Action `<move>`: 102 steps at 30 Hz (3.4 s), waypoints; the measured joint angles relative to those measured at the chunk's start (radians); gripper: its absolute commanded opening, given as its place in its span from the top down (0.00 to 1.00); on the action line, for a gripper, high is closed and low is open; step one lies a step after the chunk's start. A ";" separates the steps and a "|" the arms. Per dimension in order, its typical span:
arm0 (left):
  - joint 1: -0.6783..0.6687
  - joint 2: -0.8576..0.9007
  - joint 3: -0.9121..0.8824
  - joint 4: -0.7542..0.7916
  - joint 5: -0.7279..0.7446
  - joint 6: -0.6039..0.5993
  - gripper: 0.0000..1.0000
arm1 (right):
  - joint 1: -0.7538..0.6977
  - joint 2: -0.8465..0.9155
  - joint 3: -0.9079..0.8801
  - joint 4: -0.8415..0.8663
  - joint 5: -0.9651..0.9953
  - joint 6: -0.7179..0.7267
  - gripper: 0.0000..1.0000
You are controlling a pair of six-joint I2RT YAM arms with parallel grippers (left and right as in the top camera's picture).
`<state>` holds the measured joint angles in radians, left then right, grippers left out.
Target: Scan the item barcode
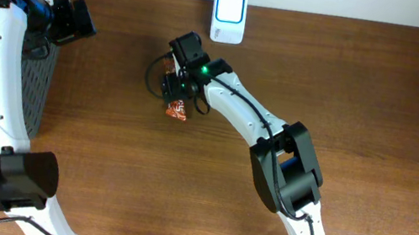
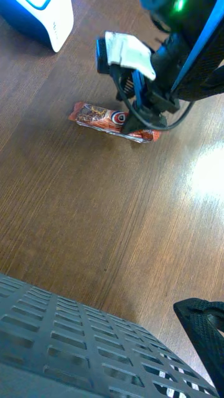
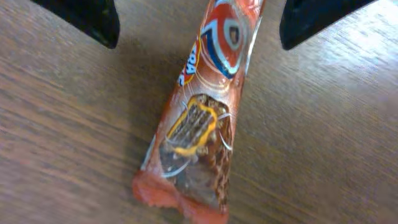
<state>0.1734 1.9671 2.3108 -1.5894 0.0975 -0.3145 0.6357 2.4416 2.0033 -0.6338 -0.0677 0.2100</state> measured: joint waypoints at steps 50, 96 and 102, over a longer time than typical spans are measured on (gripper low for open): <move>0.000 0.000 0.000 0.000 0.000 0.000 0.01 | -1.126 -0.092 0.283 -0.576 0.332 0.509 0.96; 0.000 0.000 0.000 0.000 0.000 0.000 0.01 | -0.586 -1.258 0.042 -1.059 0.386 0.391 0.01; 0.000 0.000 0.000 -0.001 0.000 0.000 0.01 | -0.586 -1.266 -0.037 -1.054 0.389 0.361 0.01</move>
<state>0.1734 1.9671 2.3108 -1.5906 0.0978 -0.3145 0.0494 1.1755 1.9659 -1.6875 0.3218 0.5713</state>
